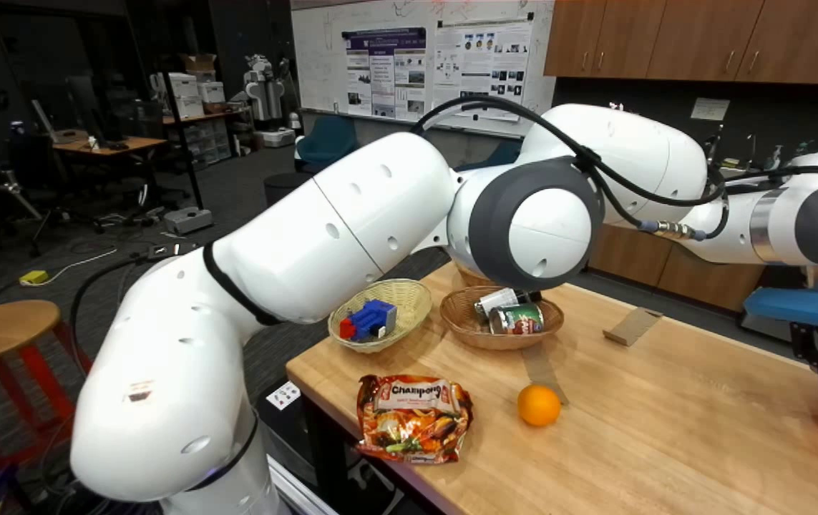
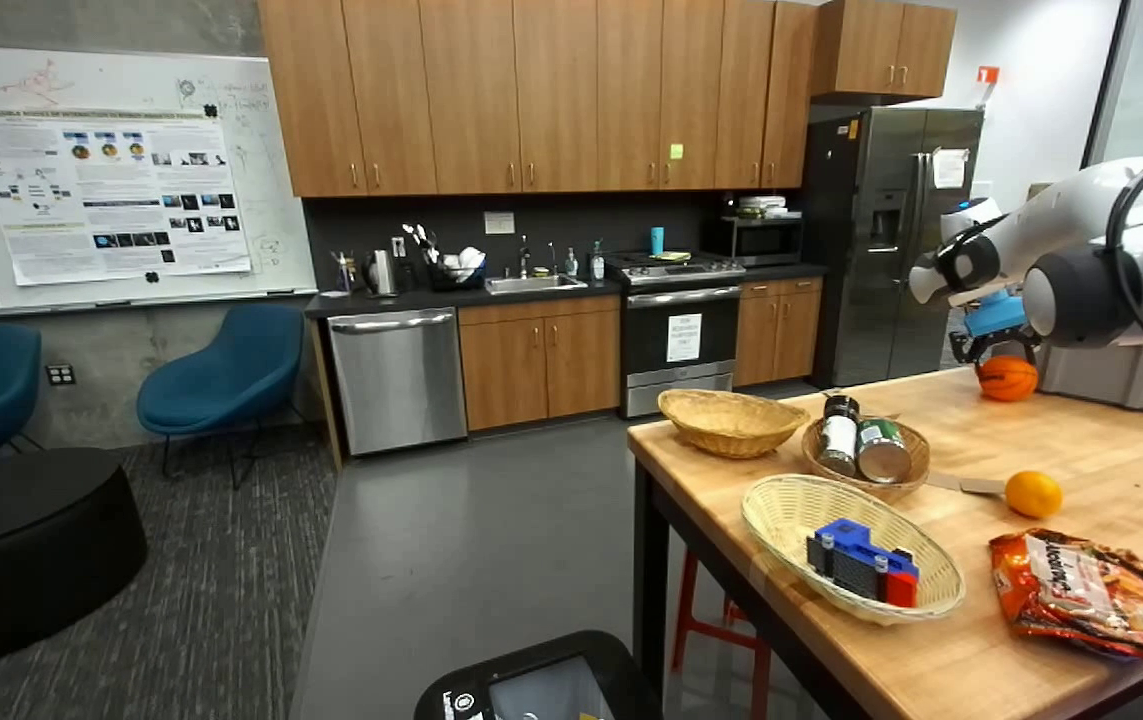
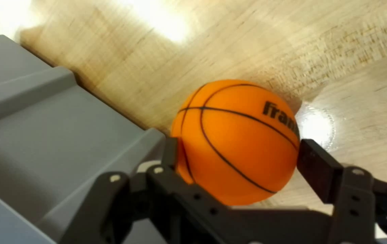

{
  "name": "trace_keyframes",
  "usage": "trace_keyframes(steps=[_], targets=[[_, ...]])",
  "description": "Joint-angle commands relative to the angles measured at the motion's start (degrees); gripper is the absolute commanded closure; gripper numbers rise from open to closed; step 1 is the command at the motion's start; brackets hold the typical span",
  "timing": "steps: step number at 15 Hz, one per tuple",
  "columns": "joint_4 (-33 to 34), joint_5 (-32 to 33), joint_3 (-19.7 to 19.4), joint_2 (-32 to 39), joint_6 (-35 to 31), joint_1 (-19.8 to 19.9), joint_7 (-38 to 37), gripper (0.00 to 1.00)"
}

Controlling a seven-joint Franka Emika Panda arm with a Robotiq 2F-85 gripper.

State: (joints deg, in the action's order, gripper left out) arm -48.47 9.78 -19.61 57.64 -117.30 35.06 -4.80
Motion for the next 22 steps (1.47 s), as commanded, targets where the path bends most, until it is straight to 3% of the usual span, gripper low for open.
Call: trace_keyframes(steps=[1, 4, 8, 16, 22], targets=[[3.66, -0.52, 0.61, 1.69, 1.88, 0.85, 1.62, 0.44], [4.62, -0.44, 0.66, 2.17, 1.88, 0.82, 1.74, 0.63], [4.82, 0.19, 0.23, 2.08, 0.85, 0.53, 2.23, 0.73], [4.63, 2.18, -0.32, -1.33, -3.34, -2.71, 4.14, 0.77], [1.91, 1.30, 1.49, -5.63, -8.49, -6.60, 6.23, 0.77]])
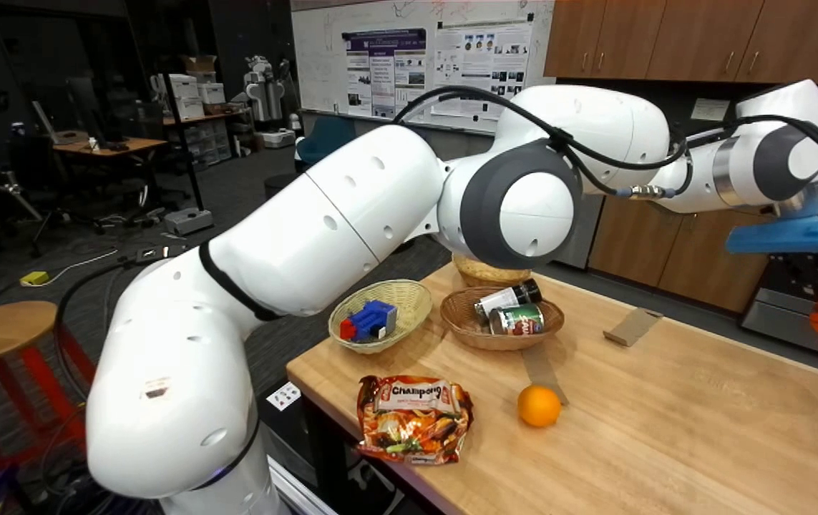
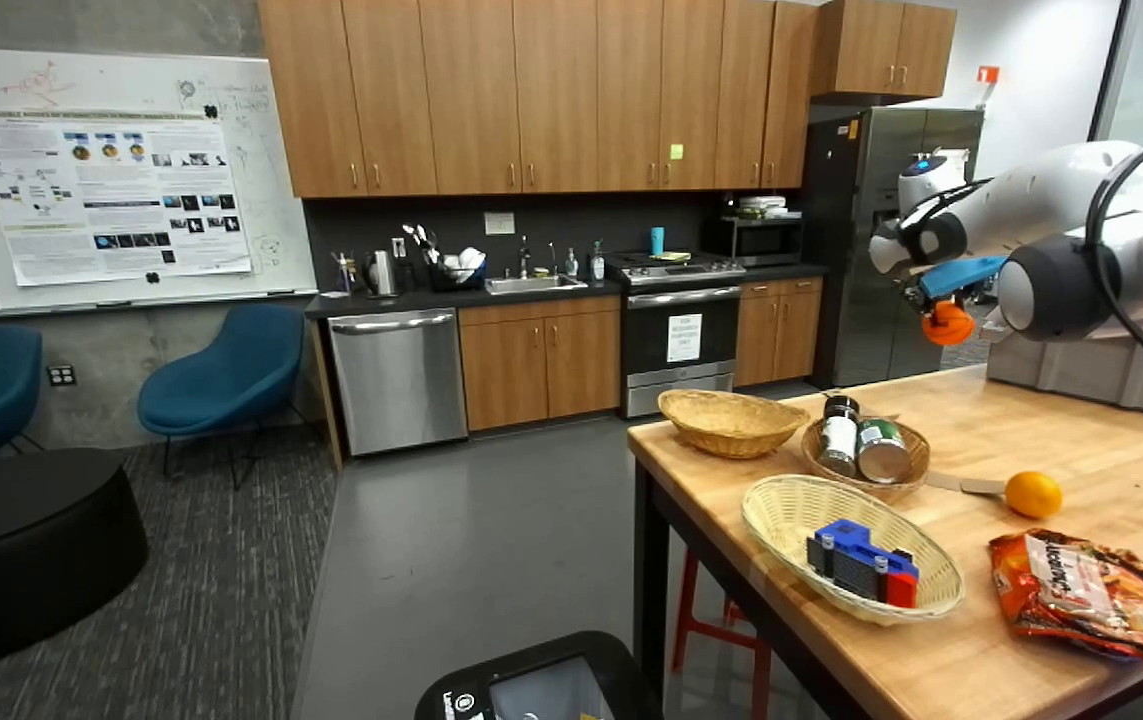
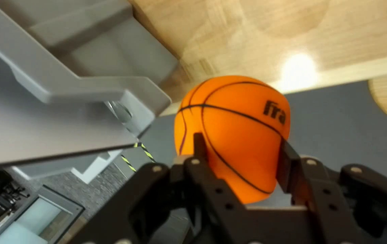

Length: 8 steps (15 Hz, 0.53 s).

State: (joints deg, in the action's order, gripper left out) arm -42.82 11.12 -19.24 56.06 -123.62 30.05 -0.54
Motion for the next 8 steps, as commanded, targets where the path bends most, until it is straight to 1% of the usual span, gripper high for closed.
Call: trace_keyframes(steps=[1, 2, 4, 8], targets=[[-4.39, -0.17, 1.44, -4.94, -3.13, -2.13, 2.02, 0.77], [-5.12, -0.47, 1.94, -5.82, -4.25, -2.57, 2.27, 0.77], [-8.14, -1.74, 4.40, -8.56, -6.87, -3.06, 4.87, 0.77], [-18.14, -3.78, 9.94, -15.54, -10.61, -2.92, 11.93, 0.77]])
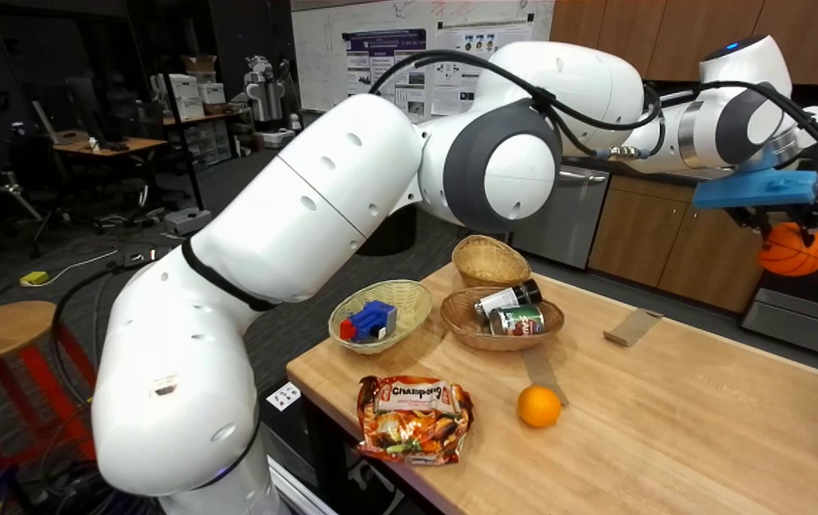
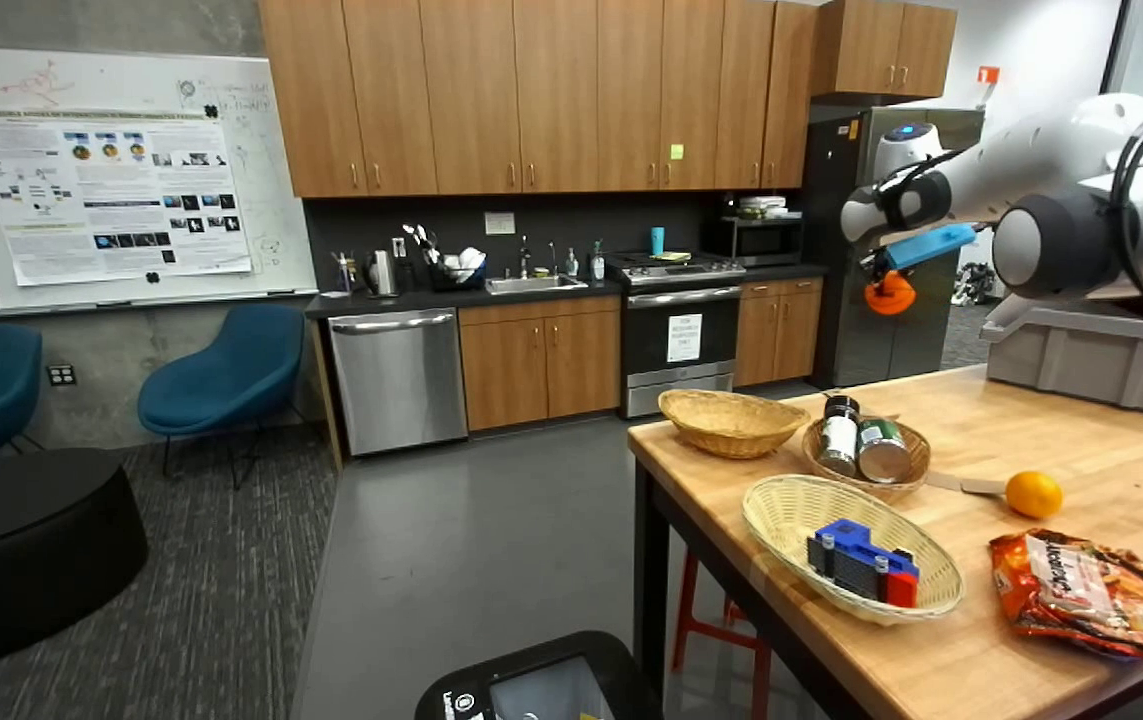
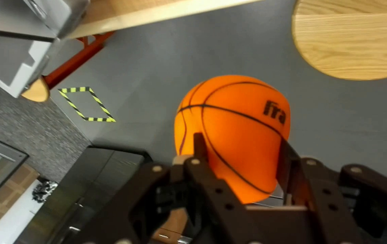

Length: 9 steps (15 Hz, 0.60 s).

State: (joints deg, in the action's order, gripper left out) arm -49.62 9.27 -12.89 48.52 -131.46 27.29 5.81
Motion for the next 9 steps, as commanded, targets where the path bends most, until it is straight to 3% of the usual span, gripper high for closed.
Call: trace_keyframes(steps=[1, 9], targets=[[-13.65, -2.66, 5.10, -9.60, -3.29, 0.16, 7.34, 0.77], [-33.89, -6.20, 12.24, -22.46, -5.62, 2.31, 18.29, 0.77]])
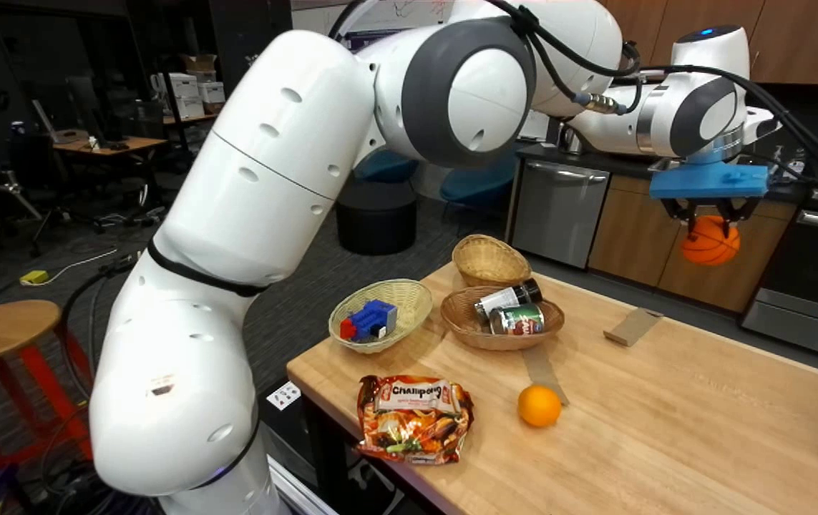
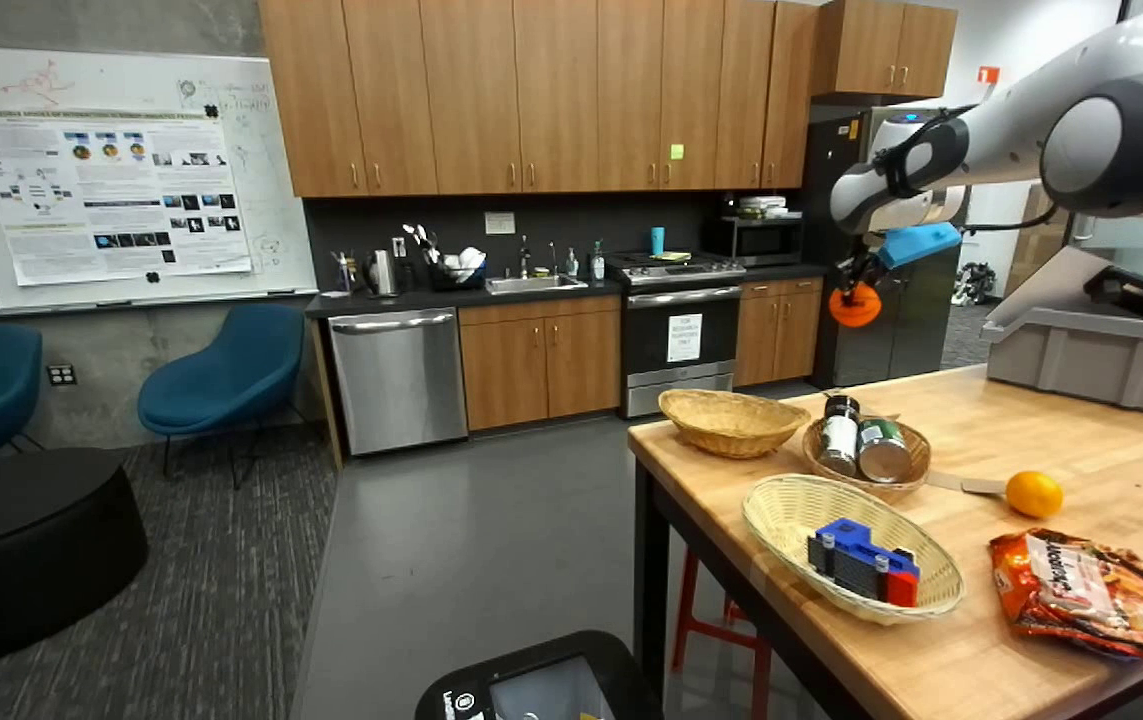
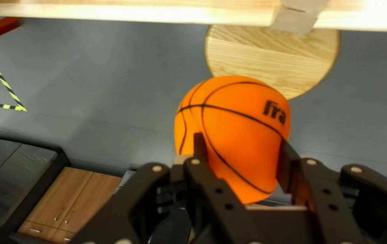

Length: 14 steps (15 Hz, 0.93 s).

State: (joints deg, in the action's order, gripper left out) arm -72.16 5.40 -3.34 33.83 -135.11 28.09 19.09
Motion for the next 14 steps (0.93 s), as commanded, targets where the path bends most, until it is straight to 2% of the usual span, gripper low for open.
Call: trace_keyframes(steps=[1, 4, 5, 10, 14], targets=[[-14.00, -3.24, 3.56, -9.32, -2.28, 2.09, 6.84, 0.77], [-22.34, -7.13, 6.04, -14.18, -3.39, 4.31, 13.84, 0.77], [-24.85, -10.27, 3.92, -15.65, -3.81, 2.88, 17.50, 0.77], [-38.10, -20.73, 2.39, -23.82, -7.52, 2.44, 34.82, 0.77], [-44.68, -23.91, -0.52, -28.83, -10.66, -0.67, 46.34, 0.77]])
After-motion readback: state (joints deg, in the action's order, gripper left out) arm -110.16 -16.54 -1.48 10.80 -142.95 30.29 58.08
